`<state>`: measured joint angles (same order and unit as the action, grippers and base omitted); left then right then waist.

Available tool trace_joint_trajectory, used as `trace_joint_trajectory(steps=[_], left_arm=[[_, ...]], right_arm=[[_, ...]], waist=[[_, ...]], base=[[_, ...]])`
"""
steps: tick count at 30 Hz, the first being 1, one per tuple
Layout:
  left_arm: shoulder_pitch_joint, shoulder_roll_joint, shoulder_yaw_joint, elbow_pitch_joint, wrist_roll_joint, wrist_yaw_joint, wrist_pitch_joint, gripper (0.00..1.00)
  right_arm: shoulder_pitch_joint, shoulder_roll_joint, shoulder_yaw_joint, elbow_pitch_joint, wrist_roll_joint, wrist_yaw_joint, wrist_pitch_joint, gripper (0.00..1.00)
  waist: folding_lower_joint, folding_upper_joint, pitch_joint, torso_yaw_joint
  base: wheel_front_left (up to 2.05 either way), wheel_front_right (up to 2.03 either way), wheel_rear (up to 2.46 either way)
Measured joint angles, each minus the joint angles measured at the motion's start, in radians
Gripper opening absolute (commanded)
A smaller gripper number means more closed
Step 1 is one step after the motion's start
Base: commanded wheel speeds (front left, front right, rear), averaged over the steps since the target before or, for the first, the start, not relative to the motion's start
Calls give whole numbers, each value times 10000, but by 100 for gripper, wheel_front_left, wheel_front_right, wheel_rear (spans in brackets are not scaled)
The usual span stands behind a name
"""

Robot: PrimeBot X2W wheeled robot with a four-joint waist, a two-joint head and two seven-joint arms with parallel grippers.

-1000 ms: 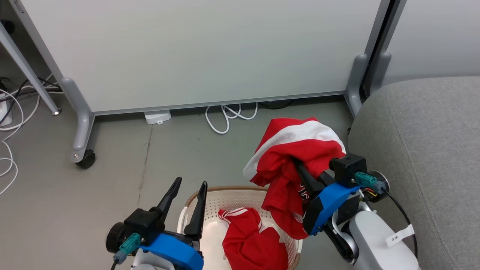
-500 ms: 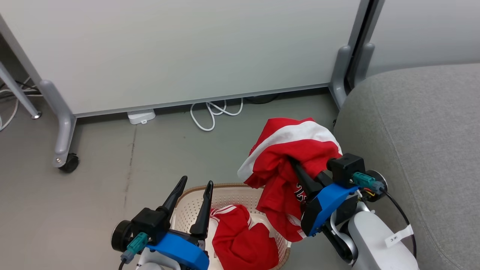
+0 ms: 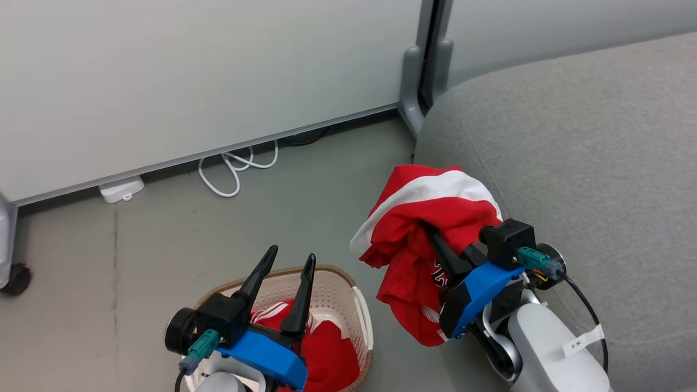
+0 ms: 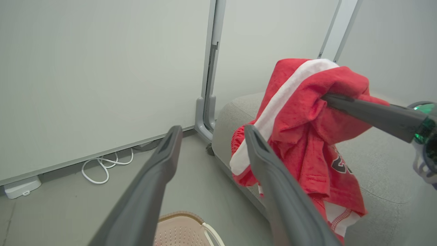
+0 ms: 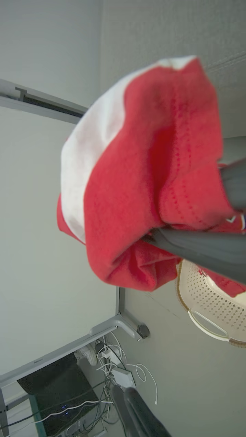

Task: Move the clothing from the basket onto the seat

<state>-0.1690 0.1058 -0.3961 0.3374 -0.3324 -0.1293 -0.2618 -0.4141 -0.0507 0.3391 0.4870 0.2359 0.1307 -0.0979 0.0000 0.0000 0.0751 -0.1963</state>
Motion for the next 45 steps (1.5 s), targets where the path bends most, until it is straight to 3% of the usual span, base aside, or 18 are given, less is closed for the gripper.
trace_joint_trajectory(steps=[13, 24, 36, 41, 45], left_arm=[[-148, 127, -123, 2, 8, 0, 0, 100], [-254, 211, -207, 50, 69, 0, 2, 100], [-501, 362, -380, 52, 75, 0, 0, 100], [-752, 464, -495, -21, 142, 0, 2, 100], [-1064, 635, -583, -276, 244, 0, 0, 100]], right_arm=[[-69, 0, 77, 23, 132, 0, -130, 0], [-68, -2, 171, 67, 330, 0, -267, 0], [-179, 2, -40, 123, 472, 0, -343, 0], [-851, 4, -788, 157, 761, 0, -297, 0], [-2109, -211, -1965, 267, 779, -2, -257, 0]], waist=[[0, 0, 199, -1884], [0, 0, 437, -2903], [0, 0, 762, -2937], [0, 0, 1097, -2758], [0, 0, 1634, -2548]], base=[[0, 0, 0], [0, 0, 0], [0, 0, 0], [0, 0, 0], [0, 0, 0]])
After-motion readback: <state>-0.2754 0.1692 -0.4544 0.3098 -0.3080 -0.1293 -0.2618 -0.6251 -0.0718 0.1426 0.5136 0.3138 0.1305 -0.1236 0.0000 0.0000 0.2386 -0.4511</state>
